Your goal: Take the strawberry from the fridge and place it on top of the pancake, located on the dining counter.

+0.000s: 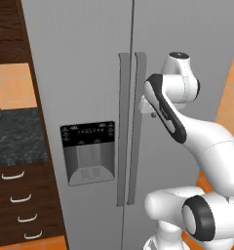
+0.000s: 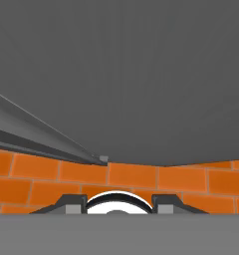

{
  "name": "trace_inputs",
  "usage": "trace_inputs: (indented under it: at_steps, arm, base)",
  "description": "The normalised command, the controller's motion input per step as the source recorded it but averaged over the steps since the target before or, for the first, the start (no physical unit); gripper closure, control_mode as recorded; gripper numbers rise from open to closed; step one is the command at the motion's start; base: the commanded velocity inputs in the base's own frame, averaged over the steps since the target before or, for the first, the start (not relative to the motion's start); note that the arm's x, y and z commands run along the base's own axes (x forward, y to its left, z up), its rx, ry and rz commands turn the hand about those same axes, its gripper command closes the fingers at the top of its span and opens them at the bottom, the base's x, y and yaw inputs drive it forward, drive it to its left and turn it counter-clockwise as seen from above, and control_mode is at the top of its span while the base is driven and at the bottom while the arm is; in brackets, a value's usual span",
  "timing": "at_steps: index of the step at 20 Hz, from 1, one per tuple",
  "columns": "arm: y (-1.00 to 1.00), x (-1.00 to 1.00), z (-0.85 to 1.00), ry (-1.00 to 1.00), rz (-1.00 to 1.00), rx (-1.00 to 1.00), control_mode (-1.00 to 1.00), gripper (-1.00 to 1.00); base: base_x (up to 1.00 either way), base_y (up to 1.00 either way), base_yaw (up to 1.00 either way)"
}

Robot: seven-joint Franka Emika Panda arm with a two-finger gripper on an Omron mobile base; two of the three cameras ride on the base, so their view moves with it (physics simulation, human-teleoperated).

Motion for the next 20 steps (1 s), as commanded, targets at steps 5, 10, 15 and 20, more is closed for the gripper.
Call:
trace_inputs:
  at_steps: [5, 10, 15, 20]
  arm:
    - [0.0, 0.0, 0.0, 0.0, 0.0, 0.0, -1.0, -1.0]
    - [0.0, -0.03, 0.0, 0.0, 0.0, 0.0, -1.0, -1.0]
    - [0.0, 0.0, 0.0, 0.0, 0.0, 0.0, 1.0, -1.0]
    - [0.0, 0.0, 0.0, 0.0, 0.0, 0.0, 1.0, -1.0]
  base:
    - [0.0, 0.0, 0.0]
    - [0.0, 0.0, 0.0]
    - [-0.34, 0.0, 0.0]
    - [-0.21, 0.18, 0.02]
